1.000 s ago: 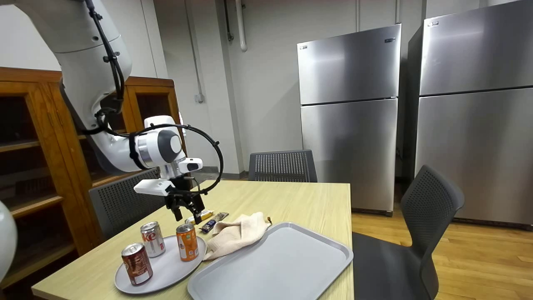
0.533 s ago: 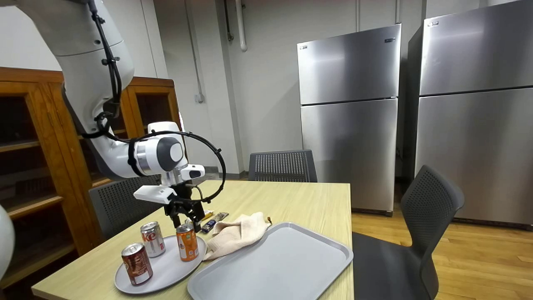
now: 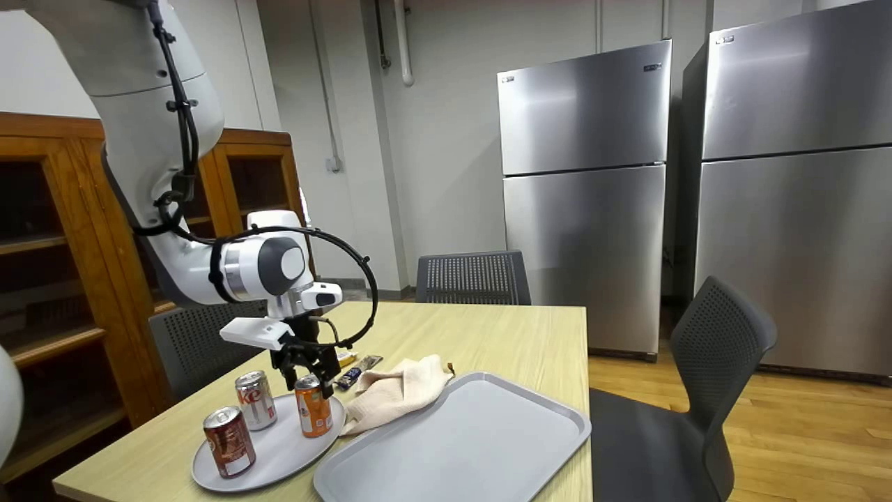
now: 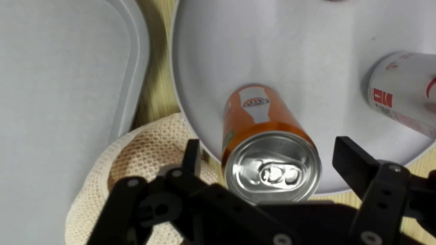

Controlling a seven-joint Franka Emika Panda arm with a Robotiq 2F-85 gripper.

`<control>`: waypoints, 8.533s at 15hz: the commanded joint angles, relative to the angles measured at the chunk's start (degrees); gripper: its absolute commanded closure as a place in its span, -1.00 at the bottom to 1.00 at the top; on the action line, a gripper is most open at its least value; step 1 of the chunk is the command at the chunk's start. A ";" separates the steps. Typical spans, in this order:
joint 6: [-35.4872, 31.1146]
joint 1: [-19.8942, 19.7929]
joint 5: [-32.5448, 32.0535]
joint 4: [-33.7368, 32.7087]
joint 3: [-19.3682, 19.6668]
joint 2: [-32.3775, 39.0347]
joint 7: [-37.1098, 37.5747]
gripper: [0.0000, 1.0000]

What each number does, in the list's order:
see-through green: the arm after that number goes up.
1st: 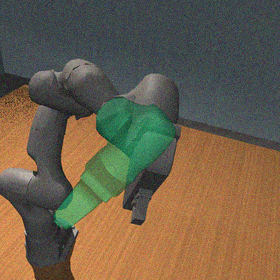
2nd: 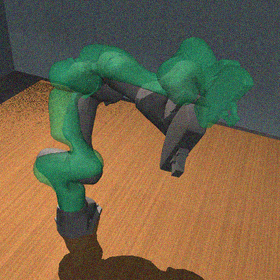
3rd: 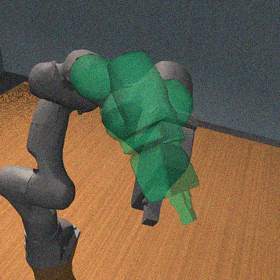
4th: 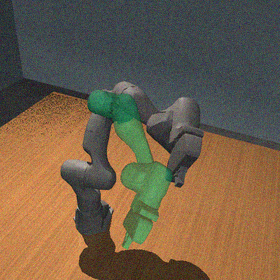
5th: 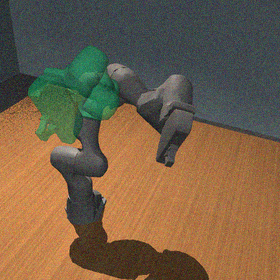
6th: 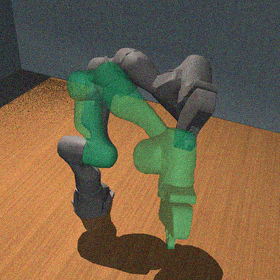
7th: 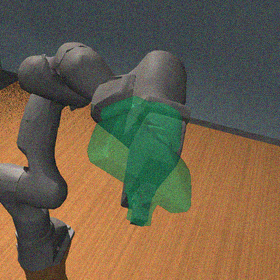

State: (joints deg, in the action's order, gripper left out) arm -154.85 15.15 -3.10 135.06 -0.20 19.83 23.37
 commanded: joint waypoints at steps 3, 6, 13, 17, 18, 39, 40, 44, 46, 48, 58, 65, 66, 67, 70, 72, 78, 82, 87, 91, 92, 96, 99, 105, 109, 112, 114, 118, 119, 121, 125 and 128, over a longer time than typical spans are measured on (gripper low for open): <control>-1.05 -1.52 1.80 1.36 -1.63 -0.85 -2.38 -1.00; -1.03 -1.39 1.65 1.37 -1.63 -0.98 -2.28 -0.31; -0.73 -0.72 -0.04 1.62 -0.85 -3.52 -1.76 0.23; -1.13 -0.99 -1.25 1.70 -0.22 -6.07 -2.12 0.23; -1.27 -1.38 -1.34 1.75 -0.07 -6.78 -2.57 0.23; -2.46 -19.90 1.40 0.66 5.32 -8.91 -24.26 0.23; -2.43 -20.69 1.50 0.45 5.68 -8.61 -24.95 0.23; -2.50 -22.89 0.77 -0.71 7.38 -6.82 -26.14 0.23; -2.35 -23.50 0.54 -1.46 8.27 -5.82 -25.96 0.23; -2.18 -23.68 -0.27 -2.56 9.46 -4.52 -24.77 0.23; -1.21 -23.95 0.03 -9.38 12.33 3.94 -22.86 0.23; -0.39 -24.57 0.76 -12.45 12.02 7.42 -23.27 -0.73; -0.88 -24.63 0.77 -12.29 12.02 7.01 -23.37 -0.80; -1.18 -24.72 0.83 -12.13 11.97 6.54 -23.49 -0.91; -2.84 -24.45 0.38 -11.19 12.23 4.08 -23.54 -1.00; -4.01 -24.12 -0.02 -10.72 12.34 2.53 -23.59 -1.00; -4.92 -22.53 -1.00 -9.18 11.54 -1.77 -23.92 -1.00; -5.14 -19.93 -3.03 -7.60 10.55 -3.84 -23.51 -1.00; -4.95 -15.97 -4.74 -5.36 8.12 -5.98 -22.62 -1.00; -4.11 -12.35 -6.27 -4.12 6.13 -7.38 -21.33 -1.00; -3.91 -11.35 -6.73 -3.88 5.57 -7.76 -20.97 -1.00; -3.51 -7.86 -8.94 -3.70 3.68 -8.47 -18.84 -1.00; -3.15 -5.76 -9.83 -4.06 1.93 -8.66 -17.81 -1.00; -3.01 -1.84 -9.99 -4.75 -1.76 -8.25 -16.68 -1.00; -2.77 0.73 -9.79 -5.27 -4.37 -7.88 -16.39 -1.00; -2.48 2.47 -9.57 -5.54 -6.36 -7.54 -16.65 -1.00; -2.39 3.19 -9.05 -5.47 -7.85 -7.30 -17.44 -1.00; -1.38 4.33 -9.02 -5.60 -9.74 -6.16 -17.97 -1.00; -0.89 4.44 -8.83 -5.68 -10.08 -5.65 -18.27 -1.00; 0.13 4.73 -9.27 -5.63 -10.28 -4.69 -18.27 -1.00; 1.87 4.96 -9.82 -5.87 -9.76 -2.37 -18.13 -1.00; 3.06 5.06 -9.94 -6.30 -9.59 -0.37 -18.49 -1.00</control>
State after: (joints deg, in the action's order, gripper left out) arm -154.40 20.03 -11.68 129.96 -9.95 18.08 4.92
